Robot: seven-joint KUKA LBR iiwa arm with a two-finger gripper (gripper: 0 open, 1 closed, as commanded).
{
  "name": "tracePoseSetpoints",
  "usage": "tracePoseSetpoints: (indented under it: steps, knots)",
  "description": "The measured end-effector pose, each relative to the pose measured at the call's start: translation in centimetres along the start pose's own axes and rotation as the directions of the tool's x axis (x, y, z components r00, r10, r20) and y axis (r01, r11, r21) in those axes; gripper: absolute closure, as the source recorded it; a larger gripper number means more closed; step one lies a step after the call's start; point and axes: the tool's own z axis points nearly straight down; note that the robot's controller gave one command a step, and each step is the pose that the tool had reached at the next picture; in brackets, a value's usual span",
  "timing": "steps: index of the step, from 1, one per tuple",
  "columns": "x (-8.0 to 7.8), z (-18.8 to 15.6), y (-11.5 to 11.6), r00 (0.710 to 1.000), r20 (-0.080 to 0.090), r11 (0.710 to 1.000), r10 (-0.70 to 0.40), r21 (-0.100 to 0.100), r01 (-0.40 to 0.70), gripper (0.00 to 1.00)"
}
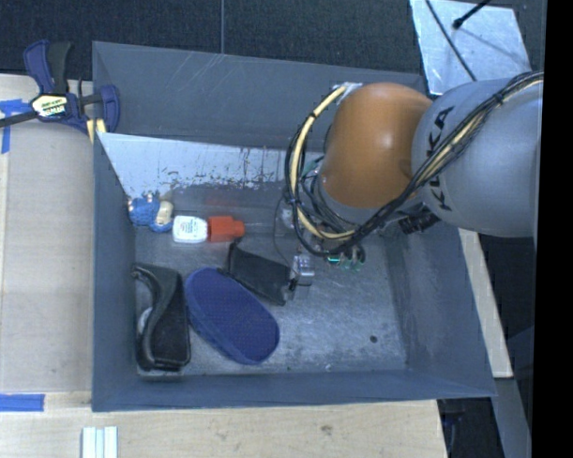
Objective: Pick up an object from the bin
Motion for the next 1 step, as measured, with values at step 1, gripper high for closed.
tracePoseSetpoints:
  steps: [1]
  knots:
    - [-1.03, 9.05, 0.69, 0.998, 0.001, 0.998, 0.061, 0.000, -0.061, 0.00]
